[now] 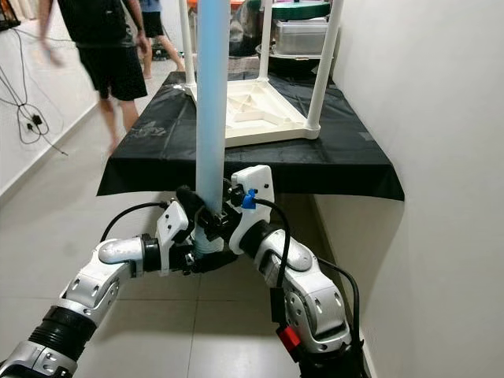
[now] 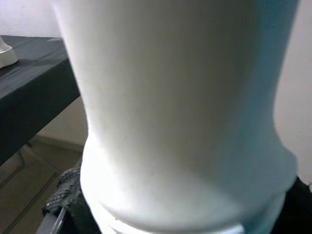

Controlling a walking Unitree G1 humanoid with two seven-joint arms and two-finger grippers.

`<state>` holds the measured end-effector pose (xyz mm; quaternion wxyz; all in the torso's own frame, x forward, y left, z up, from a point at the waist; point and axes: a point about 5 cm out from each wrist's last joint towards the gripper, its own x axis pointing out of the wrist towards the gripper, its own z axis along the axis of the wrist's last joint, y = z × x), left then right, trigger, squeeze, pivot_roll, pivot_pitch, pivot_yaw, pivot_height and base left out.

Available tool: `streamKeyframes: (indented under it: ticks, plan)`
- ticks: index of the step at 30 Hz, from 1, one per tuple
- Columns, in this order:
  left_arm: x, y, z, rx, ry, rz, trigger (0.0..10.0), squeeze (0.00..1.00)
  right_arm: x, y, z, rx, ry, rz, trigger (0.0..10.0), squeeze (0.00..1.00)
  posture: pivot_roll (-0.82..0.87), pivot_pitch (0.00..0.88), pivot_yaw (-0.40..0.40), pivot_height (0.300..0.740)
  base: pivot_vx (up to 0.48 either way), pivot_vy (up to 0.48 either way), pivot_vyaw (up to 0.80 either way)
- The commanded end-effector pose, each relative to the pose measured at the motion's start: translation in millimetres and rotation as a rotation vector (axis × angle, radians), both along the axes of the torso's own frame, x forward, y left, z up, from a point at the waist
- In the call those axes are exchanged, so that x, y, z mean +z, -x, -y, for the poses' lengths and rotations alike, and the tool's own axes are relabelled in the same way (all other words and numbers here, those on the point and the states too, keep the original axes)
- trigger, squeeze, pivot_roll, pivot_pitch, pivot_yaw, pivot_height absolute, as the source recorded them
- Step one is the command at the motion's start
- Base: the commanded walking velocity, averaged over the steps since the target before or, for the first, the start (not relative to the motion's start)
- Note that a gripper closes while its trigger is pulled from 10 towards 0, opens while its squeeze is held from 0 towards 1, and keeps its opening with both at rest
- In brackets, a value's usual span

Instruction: Building children table

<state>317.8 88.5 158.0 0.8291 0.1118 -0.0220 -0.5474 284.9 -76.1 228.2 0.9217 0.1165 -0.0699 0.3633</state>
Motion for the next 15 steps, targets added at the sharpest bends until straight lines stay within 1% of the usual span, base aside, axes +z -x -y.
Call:
streamKeyframes:
  ticks: [1, 2, 3, 4, 5, 6, 7, 9, 10, 12, 15]
  plan:
    - [-4.8, -0.9, -5.4, 0.001, -0.043, 0.002, 10.0, 0.0, 7.3, -2.1, 2.8, 0.017, -0.086, -0.026, 10.0, 0.0, 0.02, 0.0, -0.045, 0.74, 0.0, 0.0, 0.0]
    - [-4.8, -0.9, -5.4, 0.001, -0.043, 0.002, 10.0, 0.0, 7.3, -2.1, 2.8, 0.017, -0.086, -0.026, 10.0, 0.0, 0.02, 0.0, -0.045, 0.74, 0.0, 0.0, 0.0]
    - [-6.6, -0.6, -6.5, 0.004, -0.051, 0.001, 10.0, 0.0, 10.4, -1.9, 3.4, 0.026, -0.114, -0.032, 10.0, 0.0, 0.02, 0.0, -0.045, 0.74, 0.0, 0.0, 0.0]
    - [-9.2, 0.1, -7.7, 0.006, -0.064, 0.0, 10.0, 0.0, 15.3, -1.7, 4.3, 0.045, -0.167, -0.047, 10.0, 0.0, 0.02, 0.0, -0.044, 0.74, 0.0, 0.0, 0.0]
    - [-9.2, 0.1, -7.7, 0.006, -0.064, 0.0, 10.0, 0.0, 15.3, -1.7, 4.3, 0.045, -0.167, -0.047, 10.0, 0.0, 0.02, 0.0, -0.044, 0.74, 0.0, 0.0, 0.0]
    - [-10.9, 0.6, -8.4, 0.007, -0.072, 0.001, 10.0, 0.0, 18.3, -1.5, 4.9, 0.058, -0.2, -0.058, 10.0, 0.0, 0.02, 0.0, -0.044, 0.74, 0.0, 0.0, 0.0]
    - [-10.9, 0.6, -8.4, 0.007, -0.072, 0.001, 10.0, 0.0, 18.3, -1.5, 4.9, 0.058, -0.2, -0.058, 10.0, 0.0, 0.02, 0.0, -0.044, 0.74, 0.0, 0.0, 0.0]
    - [-14.3, 2.0, -10.1, 0.01, -0.082, -0.002, 10.0, 0.0, 28.5, 0.6, 8.4, 0.09, -0.261, -0.06, 10.0, 0.0, 0.02, 0.0, -0.044, 0.74, 0.0, 0.0, 0.0]
    - [-15.0, 2.3, -10.6, 0.012, -0.083, -0.004, 10.0, 0.0, 31.7, 1.5, 9.8, 0.098, -0.272, -0.056, 10.0, 0.0, 0.02, 0.0, -0.044, 0.74, 0.0, 0.0, 0.0]
    - [-15.6, 2.5, -11.3, 0.014, -0.085, -0.005, 10.0, 0.0, 35.3, 2.5, 12.0, 0.101, -0.271, -0.041, 10.0, 0.0, 0.02, 0.0, -0.044, 0.74, 0.0, 0.0, 0.0]
    - [-17.0, 3.4, -12.2, 0.007, -0.106, 0.005, 10.0, 0.0, 38.9, 2.4, 17.8, 0.079, -0.219, -0.004, 10.0, 0.0, 0.02, 0.0, -0.043, 0.74, 0.0, 0.0, 0.0]
